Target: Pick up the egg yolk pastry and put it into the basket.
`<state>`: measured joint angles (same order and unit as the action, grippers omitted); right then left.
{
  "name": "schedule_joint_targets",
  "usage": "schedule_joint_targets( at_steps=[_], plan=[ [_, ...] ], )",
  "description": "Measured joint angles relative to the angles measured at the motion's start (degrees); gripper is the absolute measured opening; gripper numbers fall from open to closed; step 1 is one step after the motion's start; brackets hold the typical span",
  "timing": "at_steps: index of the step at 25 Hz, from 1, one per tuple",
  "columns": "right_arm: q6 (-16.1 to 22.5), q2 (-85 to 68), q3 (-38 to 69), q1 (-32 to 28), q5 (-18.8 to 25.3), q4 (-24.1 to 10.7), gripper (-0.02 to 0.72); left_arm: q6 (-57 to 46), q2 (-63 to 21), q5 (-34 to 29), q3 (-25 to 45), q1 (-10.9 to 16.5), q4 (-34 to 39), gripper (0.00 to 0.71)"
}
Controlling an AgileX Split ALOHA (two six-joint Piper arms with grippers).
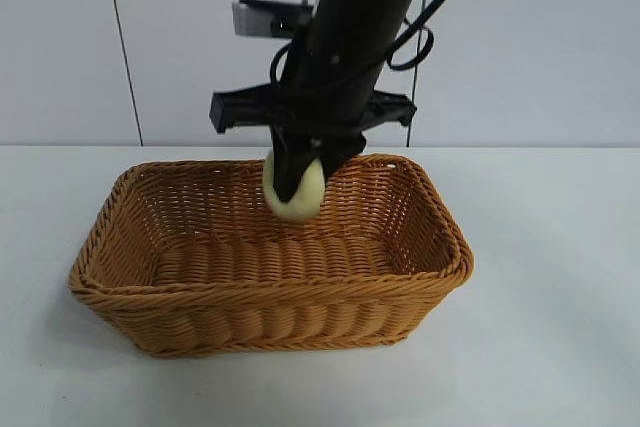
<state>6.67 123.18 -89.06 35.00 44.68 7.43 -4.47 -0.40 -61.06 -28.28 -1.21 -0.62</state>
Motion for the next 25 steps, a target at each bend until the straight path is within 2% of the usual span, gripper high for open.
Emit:
schedule_joint_targets(
  at_steps=[5,7,9,13,15,20,25],
  plan=[
    [0.0,-0.8,-0.7,0.0,1.5,-0.2,0.555,0.0,0.0,0.0,0.0,0.0,0.0,0.662],
    [0.0,-1.6,-2.7,0.0,4.1,-1.4,0.619,0.0,0.0,0.0,0.0,0.0,0.0,0.662],
    [0.0,-2.6,-5.7,0.0,7.8,-2.8,0.644,0.0,0.0,0.0,0.0,0.0,0.0,0.662],
    [1.4,-3.1,-14.6,-0.2,18.5,-6.0,0.654,0.0,0.0,0.0,0.0,0.0,0.0,0.662],
    [2.2,-3.2,-17.8,-1.3,21.6,-7.0,0.654,0.0,0.0,0.0,0.0,0.0,0.0,0.662],
    [2.6,-3.2,-20.2,-7.4,24.4,-8.2,0.654,0.0,0.0,0.0,0.0,0.0,0.0,0.662],
    [2.6,-3.2,-20.2,-16.3,24.5,-10.8,0.654,0.0,0.0,0.0,0.0,0.0,0.0,0.662]
  ],
)
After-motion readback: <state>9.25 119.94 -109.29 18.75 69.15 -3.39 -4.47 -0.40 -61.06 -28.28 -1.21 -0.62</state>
